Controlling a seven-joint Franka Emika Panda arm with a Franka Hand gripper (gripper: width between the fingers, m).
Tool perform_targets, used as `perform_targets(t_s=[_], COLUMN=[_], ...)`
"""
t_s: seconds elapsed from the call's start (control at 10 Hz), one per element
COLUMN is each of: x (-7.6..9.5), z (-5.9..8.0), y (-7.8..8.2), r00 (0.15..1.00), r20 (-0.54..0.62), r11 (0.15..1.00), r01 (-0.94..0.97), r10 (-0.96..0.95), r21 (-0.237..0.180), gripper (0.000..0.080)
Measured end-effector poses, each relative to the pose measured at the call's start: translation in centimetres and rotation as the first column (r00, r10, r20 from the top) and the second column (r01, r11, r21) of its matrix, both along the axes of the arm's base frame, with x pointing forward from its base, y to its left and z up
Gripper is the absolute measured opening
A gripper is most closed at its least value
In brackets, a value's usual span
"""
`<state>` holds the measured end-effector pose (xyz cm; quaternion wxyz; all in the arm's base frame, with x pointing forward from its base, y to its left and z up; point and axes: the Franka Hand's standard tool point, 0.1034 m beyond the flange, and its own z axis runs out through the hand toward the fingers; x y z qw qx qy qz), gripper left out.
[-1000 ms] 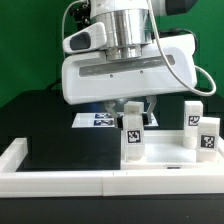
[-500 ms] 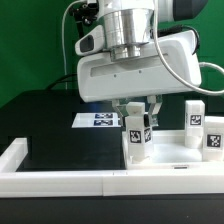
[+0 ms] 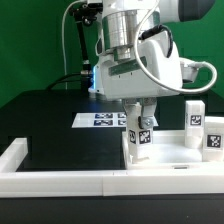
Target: Assemble square table
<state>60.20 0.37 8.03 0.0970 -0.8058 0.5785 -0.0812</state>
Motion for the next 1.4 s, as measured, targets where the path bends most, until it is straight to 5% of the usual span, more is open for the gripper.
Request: perform_targets(t_s=[0.2, 0.3, 0.4, 0.5, 0.8, 1.4], x=[0.0, 0.0, -0.1, -0.1, -0.3, -0.1], z=[0.0, 0.0, -0.1, -0.1, -0.2, -0.1], y=[0.1, 0.1, 0.1, 0.0, 0.1, 1.0], r00=[0.999, 1.0, 0.994, 0.979, 0.842, 0.467], r20=[0.0, 0.003, 0.015, 0.017, -0.01, -0.113], r11=[0.999, 1.0, 0.994, 0.978, 0.835, 0.441], r01=[0.047, 0.015, -0.104, -0.202, -0.535, -0.876], r10=[-0.047, -0.015, 0.105, 0.203, 0.539, 0.877], r21=[0.021, 0.013, -0.022, -0.049, -0.125, -0.194], gripper=[0.0299, 0.0512, 0.0512, 0.062, 0.0648, 0.0649])
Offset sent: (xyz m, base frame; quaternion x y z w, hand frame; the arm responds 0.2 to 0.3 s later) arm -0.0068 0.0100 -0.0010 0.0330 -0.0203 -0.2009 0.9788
